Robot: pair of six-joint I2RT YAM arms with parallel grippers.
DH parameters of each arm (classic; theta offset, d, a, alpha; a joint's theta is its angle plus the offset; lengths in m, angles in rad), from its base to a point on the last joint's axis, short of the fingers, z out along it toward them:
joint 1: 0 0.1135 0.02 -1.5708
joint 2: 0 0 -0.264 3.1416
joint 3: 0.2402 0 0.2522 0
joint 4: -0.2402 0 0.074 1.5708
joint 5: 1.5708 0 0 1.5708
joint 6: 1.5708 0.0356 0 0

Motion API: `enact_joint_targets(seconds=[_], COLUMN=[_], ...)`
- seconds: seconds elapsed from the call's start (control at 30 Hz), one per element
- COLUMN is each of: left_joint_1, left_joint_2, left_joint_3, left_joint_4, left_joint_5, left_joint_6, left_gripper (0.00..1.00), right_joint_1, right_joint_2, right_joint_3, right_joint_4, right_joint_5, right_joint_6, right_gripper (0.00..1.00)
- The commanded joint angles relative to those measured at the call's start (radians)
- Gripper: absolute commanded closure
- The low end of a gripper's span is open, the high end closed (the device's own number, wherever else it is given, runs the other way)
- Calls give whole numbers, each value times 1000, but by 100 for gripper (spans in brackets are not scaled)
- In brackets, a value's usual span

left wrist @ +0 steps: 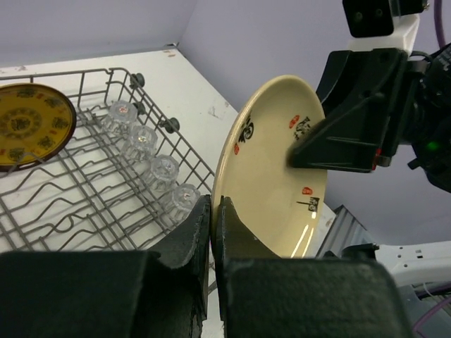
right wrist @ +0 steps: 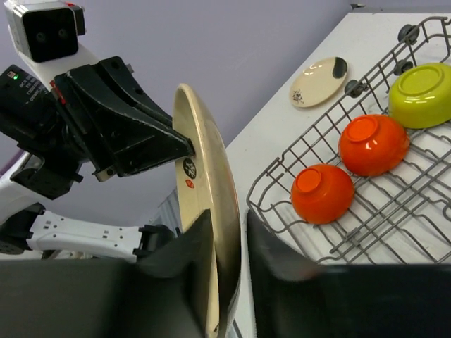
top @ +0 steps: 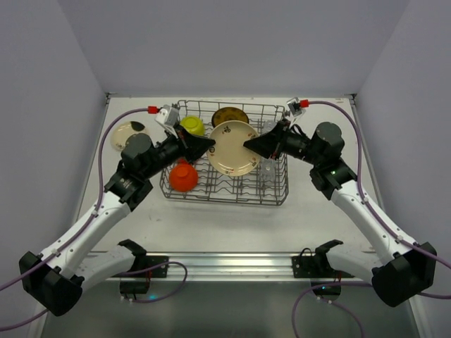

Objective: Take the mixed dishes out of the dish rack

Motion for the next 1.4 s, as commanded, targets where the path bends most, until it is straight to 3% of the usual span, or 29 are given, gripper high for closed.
enact_joint_targets(seconds=[0.0,0.13,0.2,0.33,0.4,0.53,0.57,0.63,0.7,0.73,0.77,0.87,1.1,1.23,1.37], left_joint_1=[-29,-61,-63,-63,-63,-38,19,142,475,477,609,769,861,871,873], left_joint_2=[-3,-34,-59,-100,-108,-68,-40,-10,76,76,128,238,602,843,900], left_joint_3=[36,11,-3,-4,22,135,182,215,221,221,218,224,316,515,542], left_joint_4=[-30,-10,-2,-66,-115,-362,-387,-436,-430,-421,-410,-393,-321,-385,-379], left_joint_5=[-109,-168,-220,-365,-525,-829,-848,-790,-607,-553,-525,-547,-574,-532,-534], left_joint_6=[80,75,63,23,2,-75,-90,-145,-213,-237,-253,-328,-371,-304,-291], left_gripper=[100,100,100,100,100,100,100,100,100,100,100,100,100,100,100], right_joint_1=[11,12,12,12,11,8,8,8,6,6,8,6,6,6,6], right_joint_2=[-49,-49,-49,-83,-107,-222,-245,-308,-365,-365,-397,-463,-557,-574,-583], right_joint_3=[4,-2,6,9,13,-33,-45,-77,-94,-99,-103,-116,-149,-152,-146], right_joint_4=[48,59,30,-45,-138,-238,-257,-277,-307,-318,-327,-366,-384,-390,-423], right_joint_5=[0,3,18,99,242,457,490,546,569,573,575,583,489,417,391], right_joint_6=[19,27,10,-30,-50,-59,-53,-53,-58,-62,-67,-73,-82,-116,-150], right_gripper=[66,41,1,1,1,1,1,1,1,1,1,1,1,1,1])
